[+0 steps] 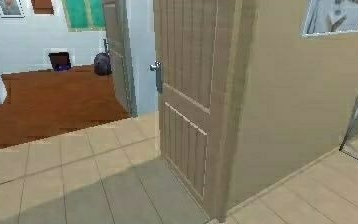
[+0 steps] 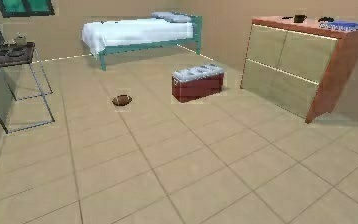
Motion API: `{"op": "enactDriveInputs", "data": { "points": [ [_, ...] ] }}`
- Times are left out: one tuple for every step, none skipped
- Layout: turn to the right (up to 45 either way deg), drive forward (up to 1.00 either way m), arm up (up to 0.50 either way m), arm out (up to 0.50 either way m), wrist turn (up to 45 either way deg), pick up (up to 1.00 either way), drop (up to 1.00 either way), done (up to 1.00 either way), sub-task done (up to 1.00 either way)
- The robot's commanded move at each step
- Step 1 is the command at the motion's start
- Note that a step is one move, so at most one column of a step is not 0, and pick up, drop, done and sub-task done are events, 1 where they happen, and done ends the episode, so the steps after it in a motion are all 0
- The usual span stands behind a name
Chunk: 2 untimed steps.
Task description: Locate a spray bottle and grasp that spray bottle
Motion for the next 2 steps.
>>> {"op": "enactDriveInputs", "data": {
  "points": [
    [-33.0, 0.0, 0.0, 0.0, 0.0, 0.0, 0.0, 0.0, 0.0],
    [0.0, 1.0, 0.0, 0.0, 0.0, 0.0, 0.0, 0.0, 0.0]
  ]
}}
